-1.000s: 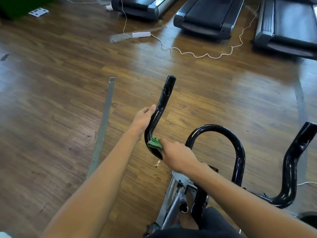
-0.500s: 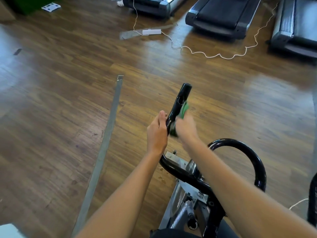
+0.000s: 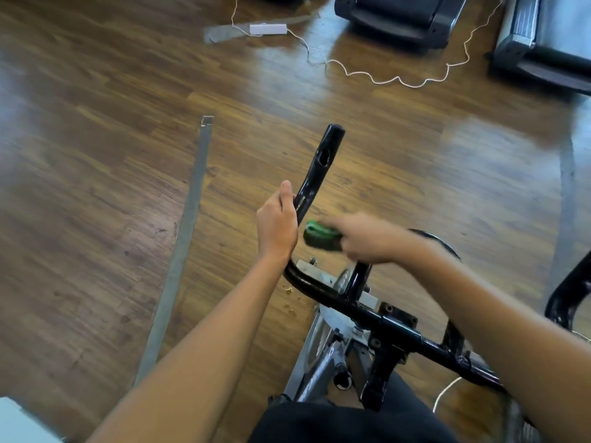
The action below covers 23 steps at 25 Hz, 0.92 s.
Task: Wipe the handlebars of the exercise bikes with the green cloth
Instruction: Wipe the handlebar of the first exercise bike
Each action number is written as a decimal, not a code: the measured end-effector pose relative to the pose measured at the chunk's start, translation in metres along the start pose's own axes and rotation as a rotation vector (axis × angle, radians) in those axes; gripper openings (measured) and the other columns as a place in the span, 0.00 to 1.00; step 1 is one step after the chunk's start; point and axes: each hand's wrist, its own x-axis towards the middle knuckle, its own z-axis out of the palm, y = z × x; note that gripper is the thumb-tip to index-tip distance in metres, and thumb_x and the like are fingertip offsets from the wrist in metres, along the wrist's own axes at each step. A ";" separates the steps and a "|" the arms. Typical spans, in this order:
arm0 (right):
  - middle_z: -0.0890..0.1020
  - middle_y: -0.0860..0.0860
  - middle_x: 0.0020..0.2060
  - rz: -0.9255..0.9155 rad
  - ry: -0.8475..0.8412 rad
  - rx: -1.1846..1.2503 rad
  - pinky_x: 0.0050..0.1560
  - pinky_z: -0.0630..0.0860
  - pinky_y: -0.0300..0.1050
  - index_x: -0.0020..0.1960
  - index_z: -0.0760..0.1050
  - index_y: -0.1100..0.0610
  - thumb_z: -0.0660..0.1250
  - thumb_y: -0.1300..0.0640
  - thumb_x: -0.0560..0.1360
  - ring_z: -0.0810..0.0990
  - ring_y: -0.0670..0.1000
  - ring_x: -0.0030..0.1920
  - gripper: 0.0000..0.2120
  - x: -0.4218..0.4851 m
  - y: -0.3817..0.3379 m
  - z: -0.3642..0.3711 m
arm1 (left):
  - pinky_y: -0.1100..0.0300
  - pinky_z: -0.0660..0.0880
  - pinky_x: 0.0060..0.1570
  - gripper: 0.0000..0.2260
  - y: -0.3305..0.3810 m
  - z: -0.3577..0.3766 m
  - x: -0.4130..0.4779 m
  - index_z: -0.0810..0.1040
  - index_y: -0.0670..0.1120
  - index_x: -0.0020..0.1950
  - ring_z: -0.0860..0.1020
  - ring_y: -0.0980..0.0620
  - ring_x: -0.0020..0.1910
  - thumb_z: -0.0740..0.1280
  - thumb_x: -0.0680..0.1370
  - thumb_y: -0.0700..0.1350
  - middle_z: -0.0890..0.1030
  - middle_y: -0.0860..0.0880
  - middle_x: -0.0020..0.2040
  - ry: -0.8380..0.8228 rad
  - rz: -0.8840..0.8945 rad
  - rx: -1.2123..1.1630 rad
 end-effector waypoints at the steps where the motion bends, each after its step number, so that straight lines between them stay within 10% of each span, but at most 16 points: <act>1: 0.79 0.52 0.58 0.005 0.090 -0.055 0.54 0.78 0.48 0.74 0.66 0.50 0.56 0.66 0.79 0.78 0.52 0.53 0.25 -0.003 0.006 -0.011 | 0.53 0.71 0.41 0.25 0.002 -0.001 0.001 0.76 0.43 0.38 0.76 0.50 0.36 0.51 0.85 0.55 0.78 0.46 0.34 -0.004 0.004 0.016; 6: 0.77 0.46 0.63 -0.007 0.191 -0.373 0.75 0.57 0.62 0.70 0.70 0.45 0.53 0.61 0.80 0.72 0.51 0.68 0.22 -0.024 0.052 0.003 | 0.53 0.65 0.37 0.24 0.007 -0.001 0.001 0.64 0.49 0.30 0.68 0.54 0.28 0.52 0.85 0.54 0.69 0.52 0.27 -0.022 -0.029 0.050; 10: 0.72 0.45 0.71 -0.336 0.126 -0.400 0.78 0.36 0.54 0.74 0.68 0.48 0.45 0.58 0.74 0.61 0.48 0.77 0.31 -0.050 0.054 0.063 | 0.54 0.65 0.37 0.24 0.008 -0.003 -0.001 0.64 0.49 0.30 0.68 0.54 0.28 0.52 0.86 0.53 0.69 0.51 0.27 -0.016 -0.035 0.066; 23: 0.78 0.45 0.64 -0.282 0.534 -0.345 0.79 0.48 0.57 0.67 0.76 0.48 0.47 0.36 0.82 0.67 0.48 0.73 0.27 -0.044 0.066 0.092 | 0.55 0.63 0.41 0.24 0.010 -0.003 -0.003 0.65 0.49 0.30 0.71 0.54 0.32 0.51 0.86 0.53 0.71 0.50 0.30 -0.013 -0.040 0.094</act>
